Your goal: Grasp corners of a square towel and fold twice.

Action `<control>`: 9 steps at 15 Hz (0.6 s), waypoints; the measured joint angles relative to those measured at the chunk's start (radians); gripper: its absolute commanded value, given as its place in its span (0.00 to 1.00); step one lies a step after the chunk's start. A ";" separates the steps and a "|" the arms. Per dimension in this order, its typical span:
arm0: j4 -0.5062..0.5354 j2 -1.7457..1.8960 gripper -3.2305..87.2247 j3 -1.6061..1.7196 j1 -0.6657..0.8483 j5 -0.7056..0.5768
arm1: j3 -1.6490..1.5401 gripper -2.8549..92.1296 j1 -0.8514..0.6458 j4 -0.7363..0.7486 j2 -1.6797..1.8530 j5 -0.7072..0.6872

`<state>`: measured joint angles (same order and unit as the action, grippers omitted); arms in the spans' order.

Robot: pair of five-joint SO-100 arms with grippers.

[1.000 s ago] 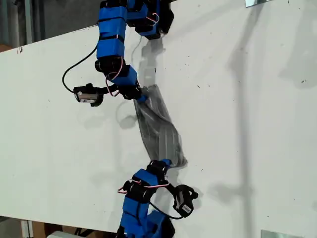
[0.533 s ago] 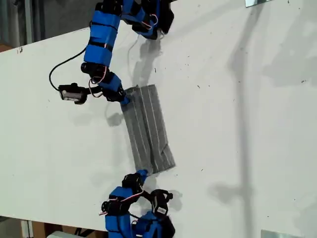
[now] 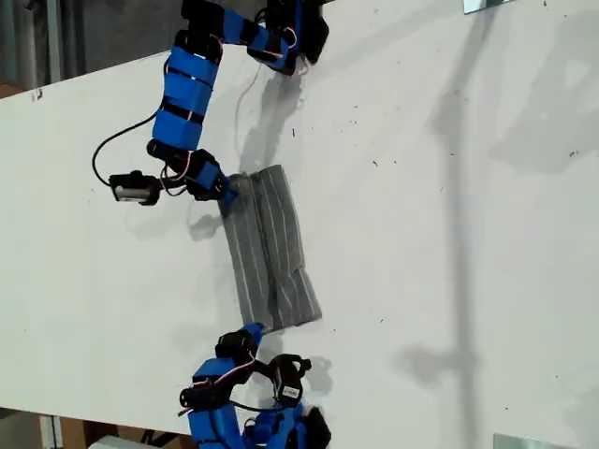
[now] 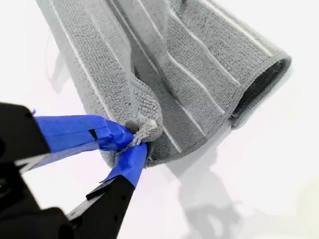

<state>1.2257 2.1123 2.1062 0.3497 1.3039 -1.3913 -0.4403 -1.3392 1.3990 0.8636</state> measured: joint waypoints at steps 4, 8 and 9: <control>-0.055 0.000 0.03 0.032 -0.227 0.140 | 0.028 0.03 0.060 -0.141 0.000 -0.028; -0.204 -0.003 0.03 0.115 -0.308 0.221 | -0.051 0.03 0.121 -0.124 -0.009 -0.029; -0.229 -0.011 0.03 0.127 -0.311 0.229 | -0.063 0.03 0.121 -0.115 -0.026 -0.029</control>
<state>0.9971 2.1016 2.2335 0.0383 1.5324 -1.4542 -0.3191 -1.4542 1.3729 0.8345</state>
